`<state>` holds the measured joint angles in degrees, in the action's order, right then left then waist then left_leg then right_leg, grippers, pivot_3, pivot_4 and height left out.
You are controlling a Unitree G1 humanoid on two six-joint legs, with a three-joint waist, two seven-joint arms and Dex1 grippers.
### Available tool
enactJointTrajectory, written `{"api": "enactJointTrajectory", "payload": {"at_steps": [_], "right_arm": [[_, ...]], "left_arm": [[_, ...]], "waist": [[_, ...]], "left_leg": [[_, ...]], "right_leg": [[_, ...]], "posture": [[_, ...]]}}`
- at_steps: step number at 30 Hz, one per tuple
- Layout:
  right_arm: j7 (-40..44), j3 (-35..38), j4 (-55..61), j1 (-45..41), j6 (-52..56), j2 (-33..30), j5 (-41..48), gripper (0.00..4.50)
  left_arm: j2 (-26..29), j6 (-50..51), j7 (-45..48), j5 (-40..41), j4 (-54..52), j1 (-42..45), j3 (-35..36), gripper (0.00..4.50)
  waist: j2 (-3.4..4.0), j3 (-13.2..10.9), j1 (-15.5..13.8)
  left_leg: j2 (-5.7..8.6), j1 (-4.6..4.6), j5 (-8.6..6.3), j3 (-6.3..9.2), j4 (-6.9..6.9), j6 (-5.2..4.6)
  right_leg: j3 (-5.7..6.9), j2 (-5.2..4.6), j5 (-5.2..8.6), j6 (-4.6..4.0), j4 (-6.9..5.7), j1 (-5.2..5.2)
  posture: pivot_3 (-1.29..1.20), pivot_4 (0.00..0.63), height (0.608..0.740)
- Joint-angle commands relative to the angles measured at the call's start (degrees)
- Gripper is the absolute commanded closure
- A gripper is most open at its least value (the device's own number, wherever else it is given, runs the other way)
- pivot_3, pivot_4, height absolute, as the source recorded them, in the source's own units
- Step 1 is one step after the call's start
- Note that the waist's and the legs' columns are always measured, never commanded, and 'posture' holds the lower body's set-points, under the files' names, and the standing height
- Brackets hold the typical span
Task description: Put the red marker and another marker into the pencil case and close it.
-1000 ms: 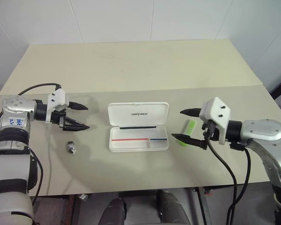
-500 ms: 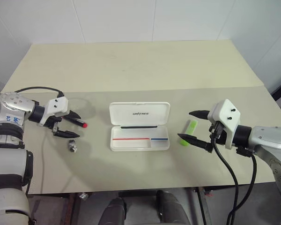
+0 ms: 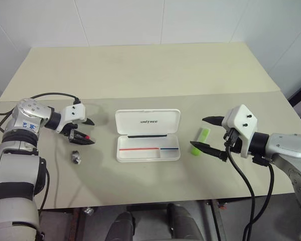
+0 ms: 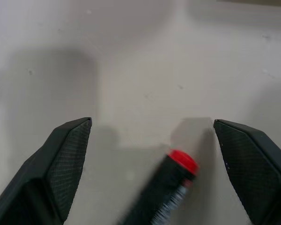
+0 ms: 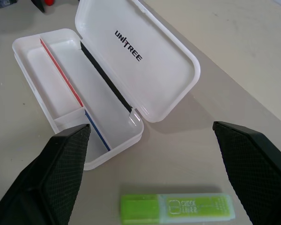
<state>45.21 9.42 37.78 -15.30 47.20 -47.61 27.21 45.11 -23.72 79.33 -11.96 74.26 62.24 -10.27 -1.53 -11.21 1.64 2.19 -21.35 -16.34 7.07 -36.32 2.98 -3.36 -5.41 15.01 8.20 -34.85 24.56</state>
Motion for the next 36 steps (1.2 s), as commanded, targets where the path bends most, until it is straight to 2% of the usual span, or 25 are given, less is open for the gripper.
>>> {"api": "enactJointTrajectory", "payload": {"at_steps": [1, 9, 23, 35, 36], "right_arm": [[-0.3, 1.3, 0.8, -0.6, -1.1, -1.3, 0.5, 0.00], [-0.5, 2.0, 0.9, 0.2, -1.3, -1.9, 0.7, 0.00], [0.2, 0.4, -1.1, -0.9, -3.6, -2.2, 0.0, 0.00], [0.3, -0.3, -1.9, -1.3, -4.6, -2.5, -0.3, 0.00], [0.3, -0.4, -2.0, -1.4, -4.7, -2.5, -0.3, 0.00]], "left_arm": [[0.3, -0.6, 0.3, -0.9, 0.4, 1.1, 0.0, 1.29], [0.8, -0.9, 0.7, -0.8, 0.3, 2.1, 0.9, 3.89], [0.1, -1.6, 2.2, 2.0, -0.8, 3.2, 4.3, 3.89], [4.3, -0.9, 3.0, 1.1, -1.6, 4.3, 4.2, 0.01], [4.9, -0.5, 3.1, 0.3, -1.5, 4.4, 3.5, 0.01]], "waist": [[0.00, 0.0, -0.1], [-0.02, 0.0, -0.1], [-0.03, 0.0, -0.1], [-0.04, 0.0, 0.0], [-0.04, 0.0, 0.0]], "left_leg": [[0.00, 0.00, 0.00, 0.01, 0.00, 0.00], [0.00, 0.03, 0.01, 0.01, -0.13, -0.02], [0.01, 0.01, 0.02, 0.01, -0.11, -0.02], [0.00, 0.02, 0.02, 0.00, -0.12, -0.01], [0.00, 0.02, 0.02, 0.00, -0.12, -0.02]], "right_leg": [[0.00, 0.00, 0.00, 0.00, -0.01, 0.00], [0.00, 0.00, 0.00, 0.00, -0.17, -0.02], [-0.01, 0.00, -0.01, 0.01, -0.13, -0.02], [-0.01, 0.00, -0.01, 0.01, -0.15, -0.01], [-0.01, 0.00, -0.01, 0.01, -0.15, -0.01]], "posture": [[0.00, 0.150, 0.740], [0.00, 0.150, 0.740], [0.00, 0.150, 0.740], [0.00, 0.150, 0.740], [0.00, 0.150, 0.740]]}}
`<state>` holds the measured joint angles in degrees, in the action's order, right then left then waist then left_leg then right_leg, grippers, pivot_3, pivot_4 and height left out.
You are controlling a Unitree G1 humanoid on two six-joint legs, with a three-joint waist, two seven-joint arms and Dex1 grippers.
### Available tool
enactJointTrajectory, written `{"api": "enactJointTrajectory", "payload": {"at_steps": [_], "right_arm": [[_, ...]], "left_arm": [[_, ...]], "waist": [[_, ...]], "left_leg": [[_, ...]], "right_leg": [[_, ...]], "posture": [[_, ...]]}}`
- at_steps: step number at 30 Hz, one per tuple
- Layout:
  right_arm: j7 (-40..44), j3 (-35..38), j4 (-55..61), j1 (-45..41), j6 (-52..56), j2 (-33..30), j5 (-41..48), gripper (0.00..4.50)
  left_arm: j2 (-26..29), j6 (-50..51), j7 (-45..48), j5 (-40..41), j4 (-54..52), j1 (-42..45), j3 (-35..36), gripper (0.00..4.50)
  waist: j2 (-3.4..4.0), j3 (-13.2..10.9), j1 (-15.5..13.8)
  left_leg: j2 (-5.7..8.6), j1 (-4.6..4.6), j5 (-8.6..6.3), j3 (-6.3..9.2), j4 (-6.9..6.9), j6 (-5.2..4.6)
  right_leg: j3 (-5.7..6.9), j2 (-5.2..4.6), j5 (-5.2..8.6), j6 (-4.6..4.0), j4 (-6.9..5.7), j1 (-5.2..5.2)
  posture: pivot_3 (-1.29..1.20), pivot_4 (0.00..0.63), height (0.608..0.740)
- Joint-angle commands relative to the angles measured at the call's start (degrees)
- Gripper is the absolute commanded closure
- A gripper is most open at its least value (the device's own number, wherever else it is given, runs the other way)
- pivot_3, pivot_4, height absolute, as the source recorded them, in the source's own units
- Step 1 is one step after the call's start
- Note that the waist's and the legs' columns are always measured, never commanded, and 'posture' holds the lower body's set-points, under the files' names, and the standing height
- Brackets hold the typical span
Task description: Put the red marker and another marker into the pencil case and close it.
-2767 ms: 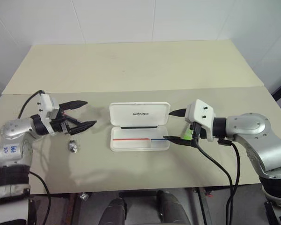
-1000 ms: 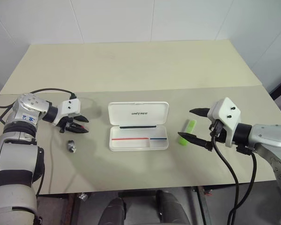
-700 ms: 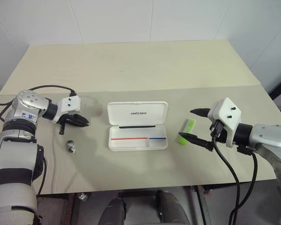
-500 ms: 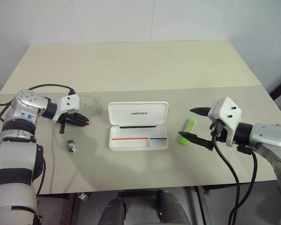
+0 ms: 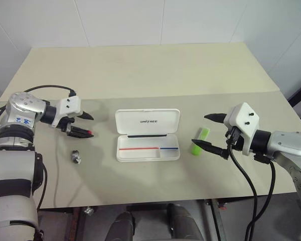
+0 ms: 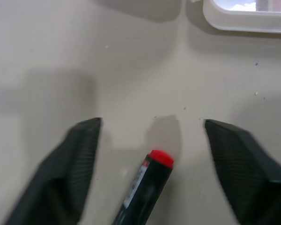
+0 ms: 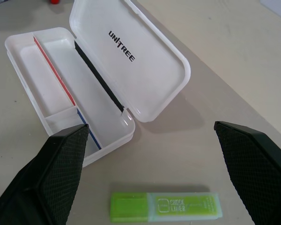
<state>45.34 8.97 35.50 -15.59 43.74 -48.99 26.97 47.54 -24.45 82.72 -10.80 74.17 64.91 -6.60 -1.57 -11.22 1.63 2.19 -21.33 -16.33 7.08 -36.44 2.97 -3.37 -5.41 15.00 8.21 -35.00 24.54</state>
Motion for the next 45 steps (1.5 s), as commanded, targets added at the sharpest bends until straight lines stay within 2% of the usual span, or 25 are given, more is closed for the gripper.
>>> {"api": "enactJointTrajectory", "payload": {"at_steps": [1, 12, 19, 28, 34, 38, 45], "right_arm": [[0.3, -0.1, 0.2, -1.3, -1.4, -1.1, -0.1, 0.00], [0.4, -1.7, -1.1, -2.2, -2.6, -1.1, -0.6, 0.00], [0.6, -1.3, -1.1, -2.3, -2.9, -0.9, -0.3, 0.00], [2.8, 4.1, 4.0, 2.2, -2.4, -0.8, 6.4, 0.00], [2.3, 5.9, 5.6, 4.7, -3.3, -1.1, 7.5, 0.00], [1.6, 5.8, 5.3, 5.0, -4.0, -1.3, 6.8, 0.00], [1.3, 4.4, 3.7, 4.2, -5.1, -1.8, 5.5, 0.00]], "left_arm": [[3.0, 0.4, -0.2, -1.7, -1.3, 1.7, -0.9, 0.01], [3.9, 1.6, -5.9, -8.1, 0.5, 1.3, -5.5, 0.01], [0.5, 1.9, -10.4, -9.4, 1.5, 2.0, -6.3, 0.01], [-1.4, 2.0, -10.8, -12.4, 2.3, 3.7, -8.8, 0.01], [-1.5, 3.2, -9.9, -13.4, 2.8, 3.9, -9.3, 0.01], [-1.5, 3.8, -8.3, -12.7, 2.8, 3.8, -8.6, 0.92], [-0.6, 3.7, -5.8, -11.1, 2.6, 3.9, -7.0, 3.31]], "waist": [[0.00, 0.0, 0.0], [0.00, 0.0, -0.1], [-0.01, 0.0, -0.2], [-0.02, 0.0, -0.3], [-0.03, 0.0, -0.1], [-0.03, 0.0, -0.1], [-0.06, 0.0, -0.1]], "left_leg": [[0.00, 0.00, 0.00, 0.00, 0.00, 0.00], [0.01, 0.00, 0.00, 0.00, -0.01, 0.00], [0.01, 0.00, 0.00, 0.00, -0.01, 0.00], [0.01, 0.01, 0.00, 0.01, -0.03, 0.00], [0.02, 0.06, 0.01, 0.00, -0.09, -0.01], [0.02, 0.09, 0.01, -0.01, -0.09, -0.02], [0.02, 0.06, 0.03, 0.00, -0.16, -0.03]], "right_leg": [[0.00, 0.00, 0.00, 0.00, 0.00, 0.00], [0.00, 0.00, 0.00, 0.00, -0.02, -0.01], [0.00, -0.01, 0.00, 0.00, -0.02, 0.00], [0.00, -0.01, 0.00, 0.01, -0.05, -0.02], [-0.01, -0.01, -0.02, 0.03, -0.09, -0.08], [-0.02, 0.00, -0.02, 0.03, -0.13, -0.08], [-0.02, 0.00, -0.02, 0.04, -0.17, -0.07]], "posture": [[0.00, 0.150, 0.740], [0.00, 0.150, 0.740], [0.00, 0.150, 0.740], [0.00, 0.150, 0.740], [0.00, 0.150, 0.740], [0.00, 0.150, 0.740], [0.00, 0.150, 0.740]]}}
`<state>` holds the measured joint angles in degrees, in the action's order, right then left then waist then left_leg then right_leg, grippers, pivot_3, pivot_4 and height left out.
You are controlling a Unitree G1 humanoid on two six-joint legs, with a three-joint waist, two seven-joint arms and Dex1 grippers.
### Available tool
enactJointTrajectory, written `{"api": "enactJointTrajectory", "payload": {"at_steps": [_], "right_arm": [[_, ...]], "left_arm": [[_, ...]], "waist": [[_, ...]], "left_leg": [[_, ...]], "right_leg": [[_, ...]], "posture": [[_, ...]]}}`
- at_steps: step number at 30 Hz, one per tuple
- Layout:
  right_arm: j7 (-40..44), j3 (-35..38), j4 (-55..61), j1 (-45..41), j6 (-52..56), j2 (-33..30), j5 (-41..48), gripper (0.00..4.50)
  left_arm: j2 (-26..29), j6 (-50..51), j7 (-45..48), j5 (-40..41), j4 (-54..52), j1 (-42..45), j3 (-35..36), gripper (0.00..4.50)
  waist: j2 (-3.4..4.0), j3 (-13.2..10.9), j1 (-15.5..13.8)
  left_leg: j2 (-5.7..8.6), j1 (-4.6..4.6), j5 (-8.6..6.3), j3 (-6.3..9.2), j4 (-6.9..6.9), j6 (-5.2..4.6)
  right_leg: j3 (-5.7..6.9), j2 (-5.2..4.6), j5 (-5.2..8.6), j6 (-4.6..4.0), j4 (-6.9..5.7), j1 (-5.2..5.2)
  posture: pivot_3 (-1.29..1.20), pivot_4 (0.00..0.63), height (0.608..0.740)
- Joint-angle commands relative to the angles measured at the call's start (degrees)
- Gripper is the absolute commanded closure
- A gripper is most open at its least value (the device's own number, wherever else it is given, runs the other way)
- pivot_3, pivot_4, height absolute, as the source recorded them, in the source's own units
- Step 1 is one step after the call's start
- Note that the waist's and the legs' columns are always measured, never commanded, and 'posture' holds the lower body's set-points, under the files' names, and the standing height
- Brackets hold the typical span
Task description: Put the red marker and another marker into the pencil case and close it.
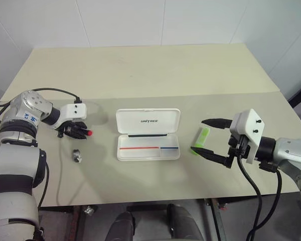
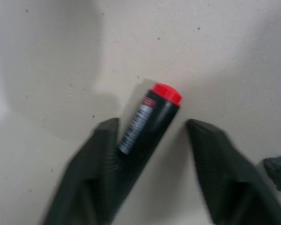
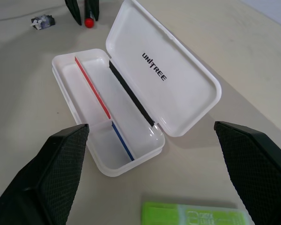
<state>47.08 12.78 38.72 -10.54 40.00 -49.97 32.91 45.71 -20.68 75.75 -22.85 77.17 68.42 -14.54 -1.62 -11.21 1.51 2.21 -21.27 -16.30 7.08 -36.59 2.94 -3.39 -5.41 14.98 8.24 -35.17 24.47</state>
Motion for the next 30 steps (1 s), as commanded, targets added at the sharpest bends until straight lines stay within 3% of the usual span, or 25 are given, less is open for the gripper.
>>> {"api": "enactJointTrajectory", "payload": {"at_steps": [1, 2, 8, 19, 24, 30], "right_arm": [[-0.3, 0.5, 0.4, -0.9, -1.5, -0.9, -0.5, 0.00], [-0.3, 0.4, 0.2, -1.1, -1.6, -0.9, -0.6, 0.00], [0.2, -0.1, -0.5, -1.3, -2.3, -1.3, -1.1, 0.00], [2.9, 5.7, 3.0, 6.3, -4.6, -2.5, 0.5, 0.00], [4.3, 7.5, 2.1, 7.4, -6.2, -3.5, 0.3, 0.00], [4.6, 6.6, 0.2, 6.0, -7.1, -3.8, 0.0, 0.00]], "left_arm": [[1.4, -0.1, 1.4, 1.1, -0.5, 0.3, 1.1, 3.65], [1.5, 0.0, 1.3, 1.3, -0.5, 0.3, 1.4, 3.86], [1.8, -0.3, -0.8, 2.3, -1.0, 0.3, 3.0, 3.87], [-0.1, 0.4, 8.6, 17.7, -7.4, 3.5, 15.3, 3.87], [-2.6, 8.2, 13.5, 25.6, -17.1, 5.8, 18.6, 3.87], [-5.7, 23.5, 10.0, 31.5, -36.9, 4.0, 17.4, 3.87]], "waist": [[-0.01, 0.0, 0.0], [-0.01, 0.0, 0.0], [-0.03, 0.0, 0.0], [-0.09, 0.0, -0.1], [-0.12, -0.1, -0.1], [-0.14, -0.1, 0.1]], "left_leg": [[0.00, 0.00, 0.00, -0.01, 0.00, 0.00], [0.00, -0.01, 0.00, -0.01, 0.00, 0.00], [0.00, -0.04, 0.00, 0.00, 0.00, 0.00], [0.01, -0.06, 0.00, 0.00, 0.00, 0.00], [0.00, -0.08, 0.00, 0.01, -0.18, 0.00], [0.00, -0.11, -0.01, 0.00, -0.47, 0.00]], "right_leg": [[0.00, 0.00, 0.00, 0.00, 0.01, 0.00], [0.00, 0.00, 0.00, 0.00, 0.02, 0.00], [0.00, -0.01, 0.00, 0.01, 0.06, 0.01], [0.00, -0.02, -0.01, 0.02, 0.07, 0.01], [0.00, -0.01, -0.03, 0.05, 0.01, -0.01], [-0.05, 0.00, -0.11, 0.12, -0.07, -0.08]], "posture": [[0.00, 0.150, 0.740], [0.00, 0.150, 0.740], [0.00, 0.150, 0.740], [0.00, 0.150, 0.740], [0.00, 0.150, 0.740], [0.00, 0.150, 0.740]]}}
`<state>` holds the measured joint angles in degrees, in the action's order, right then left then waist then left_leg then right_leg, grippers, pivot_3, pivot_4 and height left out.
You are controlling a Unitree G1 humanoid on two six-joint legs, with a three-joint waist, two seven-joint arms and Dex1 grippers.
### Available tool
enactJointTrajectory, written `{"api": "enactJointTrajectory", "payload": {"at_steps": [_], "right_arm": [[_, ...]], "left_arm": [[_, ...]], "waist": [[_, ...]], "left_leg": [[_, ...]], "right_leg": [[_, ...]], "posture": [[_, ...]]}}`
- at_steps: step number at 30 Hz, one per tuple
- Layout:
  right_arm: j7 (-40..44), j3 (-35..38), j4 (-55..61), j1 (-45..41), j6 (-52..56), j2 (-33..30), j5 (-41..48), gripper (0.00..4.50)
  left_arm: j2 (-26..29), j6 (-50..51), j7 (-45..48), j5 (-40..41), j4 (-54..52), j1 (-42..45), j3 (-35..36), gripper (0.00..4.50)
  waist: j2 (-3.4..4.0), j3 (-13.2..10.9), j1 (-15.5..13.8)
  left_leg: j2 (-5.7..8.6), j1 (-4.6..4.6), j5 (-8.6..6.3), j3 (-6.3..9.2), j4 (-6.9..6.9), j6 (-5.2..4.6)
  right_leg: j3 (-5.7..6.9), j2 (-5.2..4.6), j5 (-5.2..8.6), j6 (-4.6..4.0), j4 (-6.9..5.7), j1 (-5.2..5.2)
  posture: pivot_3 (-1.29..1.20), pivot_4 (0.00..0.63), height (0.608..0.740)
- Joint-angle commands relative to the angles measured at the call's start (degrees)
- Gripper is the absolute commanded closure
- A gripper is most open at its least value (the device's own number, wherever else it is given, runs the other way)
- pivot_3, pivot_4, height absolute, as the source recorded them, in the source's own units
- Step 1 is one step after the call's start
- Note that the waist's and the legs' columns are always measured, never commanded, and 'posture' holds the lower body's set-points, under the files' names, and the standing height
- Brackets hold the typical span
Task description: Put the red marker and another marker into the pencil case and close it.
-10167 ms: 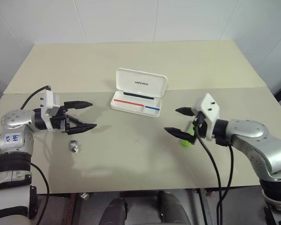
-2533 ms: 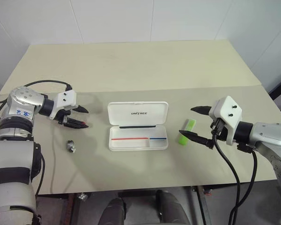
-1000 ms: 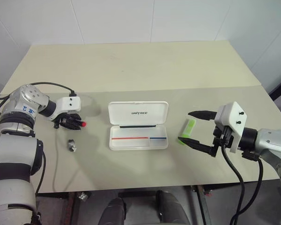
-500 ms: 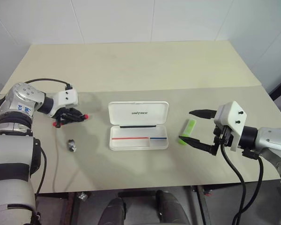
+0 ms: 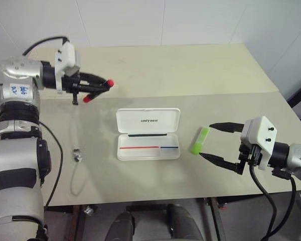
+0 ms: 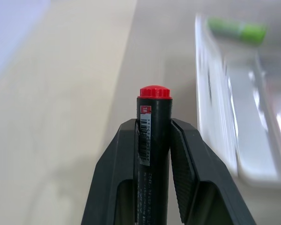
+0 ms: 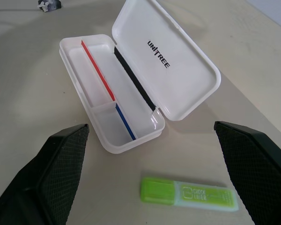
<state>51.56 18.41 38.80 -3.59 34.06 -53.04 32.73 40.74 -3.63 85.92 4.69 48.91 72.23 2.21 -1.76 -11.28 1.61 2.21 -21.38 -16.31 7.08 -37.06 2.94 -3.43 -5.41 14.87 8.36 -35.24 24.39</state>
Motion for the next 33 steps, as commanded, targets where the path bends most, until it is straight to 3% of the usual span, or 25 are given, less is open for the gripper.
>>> {"api": "enactJointTrajectory", "payload": {"at_steps": [1, 6, 13, 20, 33], "right_arm": [[0.1, 0.7, -0.1, -1.1, -1.4, -0.7, 0.1, 0.00], [-0.4, -0.2, -0.5, -1.7, -1.5, -0.5, -0.3, 0.00], [-1.3, 0.8, 1.0, 0.1, -1.3, 0.3, 0.5, 0.00], [0.0, 4.9, 1.0, 6.1, -5.3, 1.0, -0.4, 0.00], [-6.0, 0.8, 3.4, 6.3, -4.6, 3.5, -1.4, 0.00]], "left_arm": [[-1.9, 10.5, -1.0, 5.9, -12.8, -0.2, 0.8, 3.87], [-6.7, 27.1, -6.3, 10.5, -28.3, -1.7, -1.5, 3.87], [-7.7, 40.5, -8.8, 10.9, -41.6, -5.4, -10.2, 3.87], [-7.6, 45.3, -9.7, 7.2, -48.0, -6.2, -21.5, 3.87], [-9.6, 47.0, -15.9, 0.1, -50.1, -8.3, -31.4, 3.87]], "waist": [[0.00, 0.0, 0.0], [-0.01, 0.0, -0.1], [-0.01, 0.0, 0.0], [-0.04, 0.0, -0.2], [-0.05, 0.0, -0.3]], "left_leg": [[0.00, 0.01, 0.00, 0.00, 0.00, 0.00], [0.00, 0.01, 0.00, 0.03, -0.06, 0.00], [0.00, 0.09, 0.00, -0.01, -0.02, 0.01], [0.01, 0.08, 0.01, -0.01, -0.05, 0.02], [0.02, 0.08, 0.01, -0.02, -0.06, 0.01]], "right_leg": [[0.00, 0.00, 0.00, 0.00, -0.02, 0.00], [0.00, 0.00, 0.00, 0.00, -0.08, -0.01], [-0.07, 0.05, 0.00, -0.01, -0.12, 0.00], [-0.08, 0.04, 0.01, -0.02, -0.05, -0.06], [-0.10, 0.04, 0.01, -0.03, 0.20, -0.16]], "posture": [[0.00, 0.150, 0.740], [0.00, 0.150, 0.740], [0.00, 0.150, 0.740], [0.00, 0.150, 0.740], [0.00, 0.150, 0.740]]}}
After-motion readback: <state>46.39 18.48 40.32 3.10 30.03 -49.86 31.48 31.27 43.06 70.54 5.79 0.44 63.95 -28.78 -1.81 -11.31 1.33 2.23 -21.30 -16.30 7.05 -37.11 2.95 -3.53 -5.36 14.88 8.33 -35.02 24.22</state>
